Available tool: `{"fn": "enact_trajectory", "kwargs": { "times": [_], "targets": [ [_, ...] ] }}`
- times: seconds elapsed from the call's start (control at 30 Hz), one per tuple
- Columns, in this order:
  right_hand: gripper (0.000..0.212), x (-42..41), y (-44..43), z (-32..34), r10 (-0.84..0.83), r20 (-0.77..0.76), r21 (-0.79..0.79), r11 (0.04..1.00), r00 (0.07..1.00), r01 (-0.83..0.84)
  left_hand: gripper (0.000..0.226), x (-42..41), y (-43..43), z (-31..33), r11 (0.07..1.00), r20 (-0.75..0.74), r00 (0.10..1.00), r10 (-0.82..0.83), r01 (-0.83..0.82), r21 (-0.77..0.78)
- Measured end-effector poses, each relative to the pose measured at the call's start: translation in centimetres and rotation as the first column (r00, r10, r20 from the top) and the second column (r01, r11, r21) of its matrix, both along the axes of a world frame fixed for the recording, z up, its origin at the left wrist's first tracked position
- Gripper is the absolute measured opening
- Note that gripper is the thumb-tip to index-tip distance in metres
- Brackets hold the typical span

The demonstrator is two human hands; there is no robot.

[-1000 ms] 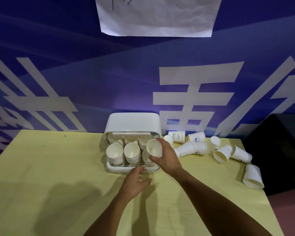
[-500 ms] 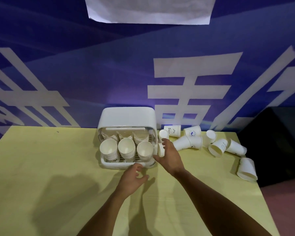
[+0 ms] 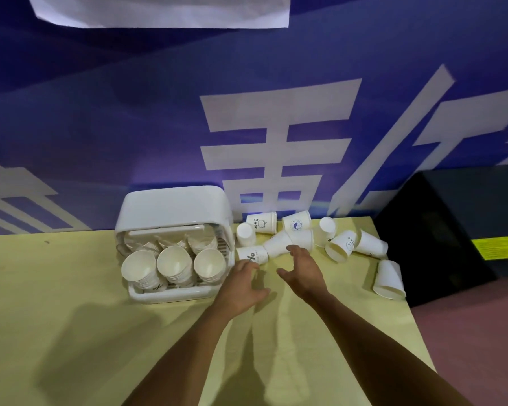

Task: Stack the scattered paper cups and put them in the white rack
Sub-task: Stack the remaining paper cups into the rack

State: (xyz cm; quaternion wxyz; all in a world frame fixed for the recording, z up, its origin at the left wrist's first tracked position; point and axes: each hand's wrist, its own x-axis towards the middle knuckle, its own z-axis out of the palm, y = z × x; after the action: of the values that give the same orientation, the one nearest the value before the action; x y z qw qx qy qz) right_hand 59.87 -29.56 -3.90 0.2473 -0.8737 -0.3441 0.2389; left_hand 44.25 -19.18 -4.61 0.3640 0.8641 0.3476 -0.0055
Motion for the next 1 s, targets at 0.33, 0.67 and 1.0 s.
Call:
{"fn": "enact_trajectory", "kwargs": {
  "times": [0.33, 0.67, 1.0],
  "targets": [
    [0.07, 1.6, 1.4, -3.4, -0.132, -0.193, -0.026, 0.991, 0.972, 0.129, 0.064, 5.0, 2.3, -1.2, 0.974, -0.155, 0.988, 0.014, 0.022, 0.227],
    [0.052, 2.3, 4.3, -5.8, -0.322, -0.28, -0.08, 0.947, 0.904, 0.312, 0.055, 7.2, 3.3, -2.3, 0.959, -0.271, 0.962, 0.014, 0.064, 0.275],
    [0.062, 3.0, 7.9, -7.1, -0.617, -0.491, -0.137, 0.752, 0.615, 0.645, 0.061, 7.5, 3.6, -3.4, 0.916, -0.318, 0.945, -0.072, 0.189, 0.354]
  ]
}}
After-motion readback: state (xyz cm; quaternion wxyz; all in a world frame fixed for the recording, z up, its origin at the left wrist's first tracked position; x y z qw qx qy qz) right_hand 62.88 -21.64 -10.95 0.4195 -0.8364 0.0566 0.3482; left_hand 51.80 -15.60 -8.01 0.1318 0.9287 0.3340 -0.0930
